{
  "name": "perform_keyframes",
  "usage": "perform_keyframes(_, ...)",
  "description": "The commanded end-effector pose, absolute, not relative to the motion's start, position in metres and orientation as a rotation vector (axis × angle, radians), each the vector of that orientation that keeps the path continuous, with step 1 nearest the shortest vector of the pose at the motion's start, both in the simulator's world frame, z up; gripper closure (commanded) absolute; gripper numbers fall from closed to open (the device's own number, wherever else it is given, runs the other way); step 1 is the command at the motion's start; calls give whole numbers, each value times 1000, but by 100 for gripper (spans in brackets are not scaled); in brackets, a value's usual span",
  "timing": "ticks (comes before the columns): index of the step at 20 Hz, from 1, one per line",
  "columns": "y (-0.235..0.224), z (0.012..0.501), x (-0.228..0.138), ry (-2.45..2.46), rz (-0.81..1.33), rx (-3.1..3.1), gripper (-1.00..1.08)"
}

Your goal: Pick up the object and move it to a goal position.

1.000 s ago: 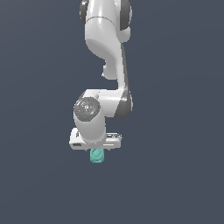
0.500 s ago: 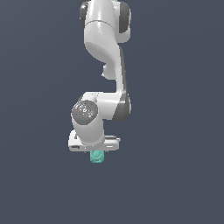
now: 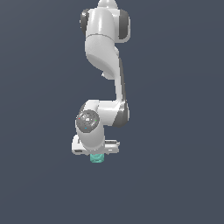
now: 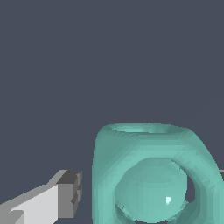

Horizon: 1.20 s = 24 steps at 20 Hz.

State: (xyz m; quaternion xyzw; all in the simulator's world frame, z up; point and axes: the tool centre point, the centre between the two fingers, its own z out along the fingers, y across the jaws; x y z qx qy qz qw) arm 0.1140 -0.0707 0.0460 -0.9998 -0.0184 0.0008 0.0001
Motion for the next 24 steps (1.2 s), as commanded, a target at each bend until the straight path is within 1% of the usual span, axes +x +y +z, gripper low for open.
perform_keyframes(1, -71, 39, 114, -58, 0, -3141, -92)
perform_keyframes(6, -71, 39, 116, -58, 0, -3141, -92)
perform_keyframes(7, -71, 39, 116, -58, 0, -3141, 108)
perform_keyframes(24, -67, 47, 112, -58, 0, -3141, 108)
